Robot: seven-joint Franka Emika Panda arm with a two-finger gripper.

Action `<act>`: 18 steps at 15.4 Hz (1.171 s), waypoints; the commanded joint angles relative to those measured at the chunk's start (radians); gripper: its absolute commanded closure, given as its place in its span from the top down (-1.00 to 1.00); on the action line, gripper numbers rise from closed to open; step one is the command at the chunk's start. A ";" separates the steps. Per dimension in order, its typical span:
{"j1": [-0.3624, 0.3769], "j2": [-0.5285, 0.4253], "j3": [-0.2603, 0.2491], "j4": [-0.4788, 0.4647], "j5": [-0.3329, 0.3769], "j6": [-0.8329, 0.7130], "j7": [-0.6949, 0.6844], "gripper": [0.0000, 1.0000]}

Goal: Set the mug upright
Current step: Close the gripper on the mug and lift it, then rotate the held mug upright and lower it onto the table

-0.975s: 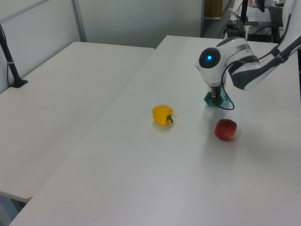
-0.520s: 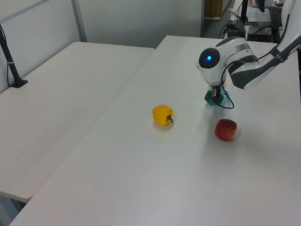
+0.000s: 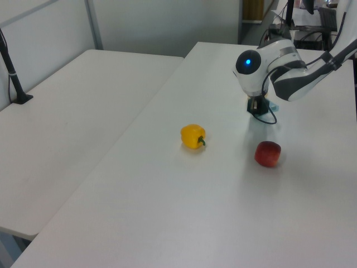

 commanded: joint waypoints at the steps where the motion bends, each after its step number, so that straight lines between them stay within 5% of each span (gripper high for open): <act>1: -0.018 -0.039 0.000 0.004 0.174 0.017 -0.106 -1.00; 9: -0.059 -0.074 -0.006 0.133 0.578 -0.042 -0.503 -1.00; 14: -0.098 -0.028 -0.081 0.281 0.837 -0.050 -0.649 -1.00; 18: -0.122 0.015 -0.141 0.358 0.929 -0.134 -0.738 -1.00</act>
